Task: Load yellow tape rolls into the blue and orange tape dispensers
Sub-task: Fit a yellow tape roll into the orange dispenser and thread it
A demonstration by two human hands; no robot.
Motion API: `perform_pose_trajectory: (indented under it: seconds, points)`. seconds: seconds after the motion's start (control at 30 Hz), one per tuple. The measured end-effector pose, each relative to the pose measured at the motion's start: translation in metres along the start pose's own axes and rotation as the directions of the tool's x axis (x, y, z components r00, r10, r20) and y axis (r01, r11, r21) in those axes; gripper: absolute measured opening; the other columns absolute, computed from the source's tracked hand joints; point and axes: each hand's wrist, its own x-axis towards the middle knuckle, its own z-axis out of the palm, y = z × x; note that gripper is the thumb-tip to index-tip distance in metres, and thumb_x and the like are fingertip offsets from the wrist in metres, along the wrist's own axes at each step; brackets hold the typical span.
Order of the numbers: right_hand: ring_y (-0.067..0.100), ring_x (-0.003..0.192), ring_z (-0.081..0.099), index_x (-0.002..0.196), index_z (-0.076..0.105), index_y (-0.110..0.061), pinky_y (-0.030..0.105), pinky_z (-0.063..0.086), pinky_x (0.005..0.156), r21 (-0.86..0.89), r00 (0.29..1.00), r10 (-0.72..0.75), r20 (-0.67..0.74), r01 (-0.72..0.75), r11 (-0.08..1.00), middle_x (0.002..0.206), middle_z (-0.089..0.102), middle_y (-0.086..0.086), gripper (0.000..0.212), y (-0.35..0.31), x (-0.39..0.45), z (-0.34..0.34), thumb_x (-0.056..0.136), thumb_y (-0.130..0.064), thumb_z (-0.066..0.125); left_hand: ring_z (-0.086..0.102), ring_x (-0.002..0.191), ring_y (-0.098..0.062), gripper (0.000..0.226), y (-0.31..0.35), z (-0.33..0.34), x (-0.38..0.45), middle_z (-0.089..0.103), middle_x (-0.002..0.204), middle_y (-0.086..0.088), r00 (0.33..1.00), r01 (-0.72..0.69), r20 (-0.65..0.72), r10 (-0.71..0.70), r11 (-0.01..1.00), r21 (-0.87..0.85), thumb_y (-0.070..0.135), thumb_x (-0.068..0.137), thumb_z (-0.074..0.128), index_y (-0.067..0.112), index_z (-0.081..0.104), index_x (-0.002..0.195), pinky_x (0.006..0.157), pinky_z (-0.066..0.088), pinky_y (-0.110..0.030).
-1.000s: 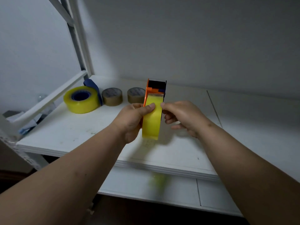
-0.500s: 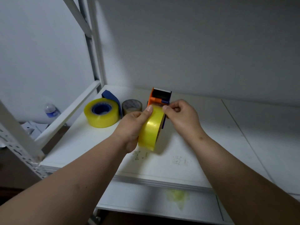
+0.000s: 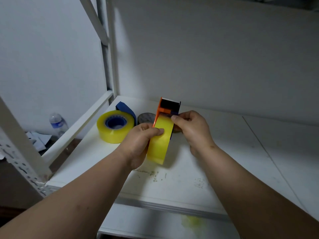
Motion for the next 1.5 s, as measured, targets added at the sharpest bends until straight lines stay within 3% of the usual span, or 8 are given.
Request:
perform_pose_trajectory:
  seconds: [0.13, 0.4, 0.47, 0.6, 0.8, 0.93, 1.13, 1.5]
  points:
    - [0.004, 0.069, 0.056, 0.084, 0.052, -0.020, 0.006, 0.040, 0.056, -0.215, 0.977, -0.186, -0.108, 0.160, 0.963, 0.078, 0.060, -0.005, 0.020, -0.010, -0.002, 0.010, 0.077, -0.018, 0.071, 0.066, 0.076, -0.028, 0.010, 0.007, -0.012, -0.001, 0.070, 0.086, -0.017, 0.999, 0.027, 0.036, -0.028, 0.999, 0.026, 0.004, 0.086, 0.062, 0.006, 0.071, 0.090, 0.074, 0.054, -0.039]
    - [0.029, 0.087, 0.058, 0.091, 0.063, -0.015, 0.041, 0.048, 0.077, -0.716, 0.853, -0.517, 0.074, 0.406, 0.568, 0.102, 0.052, 0.009, 0.023, -0.029, -0.023, 0.040, 0.068, -0.013, 0.067, 0.059, 0.085, -0.034, 0.036, 0.017, -0.045, -0.010, 0.064, 0.094, -0.025, 0.994, -0.008, 0.105, -0.001, 0.997, 0.080, 0.013, 0.076, 0.070, -0.011, 0.063, 0.102, 0.082, 0.048, -0.045]
    - [0.030, 0.084, 0.058, 0.088, 0.064, -0.015, 0.039, 0.046, 0.076, -0.755, 0.845, -0.527, 0.086, 0.400, 0.519, 0.100, 0.051, 0.009, 0.019, -0.027, -0.028, 0.046, 0.069, -0.013, 0.065, 0.062, 0.081, -0.031, 0.012, 0.015, -0.054, -0.011, 0.067, 0.088, -0.019, 0.993, -0.020, 0.115, 0.010, 0.996, 0.089, 0.013, 0.079, 0.071, 0.002, 0.070, 0.085, 0.077, 0.050, -0.041]
    - [0.025, 0.078, 0.055, 0.084, 0.053, -0.021, 0.035, 0.045, 0.073, -0.721, 0.892, -0.445, -0.079, 0.257, 0.643, 0.096, 0.044, 0.000, 0.017, -0.018, -0.037, 0.055, 0.071, -0.025, 0.063, 0.068, 0.077, -0.024, 0.009, 0.009, -0.067, -0.016, 0.072, 0.085, -0.013, 0.990, 0.038, 0.137, -0.043, 0.998, 0.042, 0.005, 0.087, 0.064, 0.011, 0.071, 0.086, 0.070, 0.056, -0.034]
    - [0.016, 0.072, 0.057, 0.069, 0.055, -0.025, 0.030, 0.044, 0.060, -0.425, 0.995, 0.041, -0.090, -0.075, 0.902, 0.077, 0.059, -0.005, 0.017, -0.007, -0.044, 0.059, 0.074, -0.039, 0.064, 0.069, 0.082, -0.022, 0.018, 0.008, -0.072, -0.020, 0.073, 0.091, -0.011, 0.976, 0.134, 0.173, -0.131, 0.991, -0.010, -0.005, 0.088, 0.058, 0.007, 0.069, 0.097, 0.072, 0.057, -0.033]
    - [0.006, 0.066, 0.055, 0.067, 0.061, -0.025, 0.024, 0.038, 0.055, -0.352, 0.998, 0.003, -0.065, -0.026, 0.936, 0.070, 0.060, -0.012, 0.012, -0.009, -0.046, 0.058, 0.078, -0.030, 0.065, 0.069, 0.081, -0.022, 0.021, 0.010, -0.069, -0.021, 0.072, 0.092, -0.013, 0.971, 0.166, 0.178, -0.161, 0.986, -0.014, -0.008, 0.087, 0.059, 0.002, 0.067, 0.104, 0.065, 0.058, -0.029]
    - [0.016, 0.068, 0.055, 0.065, 0.049, -0.027, 0.035, 0.047, 0.072, -0.551, 0.970, -0.213, -0.119, 0.114, 0.826, 0.069, 0.053, -0.011, 0.020, -0.015, -0.041, 0.050, 0.073, -0.029, 0.067, 0.069, 0.087, -0.025, 0.031, 0.014, -0.059, -0.023, 0.071, 0.103, -0.019, 0.967, 0.174, 0.173, -0.185, 0.982, 0.075, -0.006, 0.084, 0.064, -0.003, 0.063, 0.115, 0.065, 0.059, -0.029]
    - [0.022, 0.089, 0.054, 0.077, 0.062, -0.024, 0.035, 0.024, 0.087, -0.806, 0.880, -0.462, 0.105, 0.348, 0.479, 0.089, 0.053, -0.002, 0.009, -0.019, -0.033, 0.032, 0.071, -0.031, 0.063, 0.070, 0.088, -0.024, 0.022, 0.003, -0.049, -0.027, 0.074, 0.104, -0.018, 0.989, 0.047, 0.122, -0.083, 0.963, 0.267, 0.010, 0.085, 0.071, 0.007, 0.067, 0.107, 0.079, 0.058, -0.035]
